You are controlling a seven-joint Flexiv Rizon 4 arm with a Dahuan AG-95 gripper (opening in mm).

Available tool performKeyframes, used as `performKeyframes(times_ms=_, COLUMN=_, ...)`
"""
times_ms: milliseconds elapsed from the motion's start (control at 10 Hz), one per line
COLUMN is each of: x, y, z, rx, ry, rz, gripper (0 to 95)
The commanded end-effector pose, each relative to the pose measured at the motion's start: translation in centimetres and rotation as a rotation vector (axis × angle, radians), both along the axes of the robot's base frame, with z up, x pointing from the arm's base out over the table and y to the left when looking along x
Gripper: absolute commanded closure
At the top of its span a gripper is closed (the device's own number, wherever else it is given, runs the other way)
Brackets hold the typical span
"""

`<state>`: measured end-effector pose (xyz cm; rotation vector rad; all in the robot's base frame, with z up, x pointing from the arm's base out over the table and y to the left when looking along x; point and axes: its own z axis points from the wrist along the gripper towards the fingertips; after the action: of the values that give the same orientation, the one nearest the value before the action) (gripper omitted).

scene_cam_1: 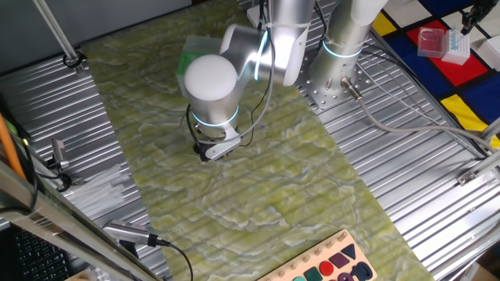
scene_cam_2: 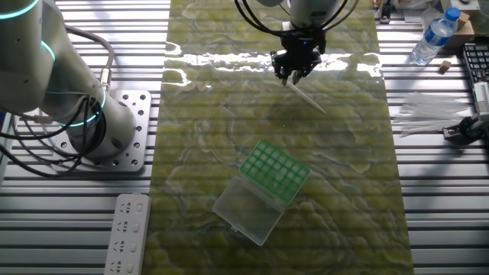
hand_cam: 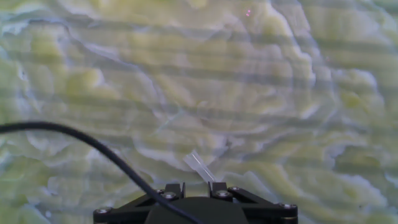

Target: Insert a large pipette tip into the holder for large pipette tips

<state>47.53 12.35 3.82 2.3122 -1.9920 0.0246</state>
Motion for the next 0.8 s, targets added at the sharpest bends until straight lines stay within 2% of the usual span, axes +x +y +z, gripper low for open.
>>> performKeyframes(times_ms=100, x=0.06, y=-0.01, z=-0.06, rx=-0.004, ry=-0.005, rz=-0.006, gripper=76.0)
performKeyframes(times_ms=600, x=0.06, y=-0.01, z=-0.09, rx=-0.014, ry=-0.007, rz=0.02, gripper=76.0)
performKeyframes(times_ms=800, x=0.04, y=-0.01, z=-0.16, rx=-0.015, ry=-0.009, rz=0.002, gripper=76.0)
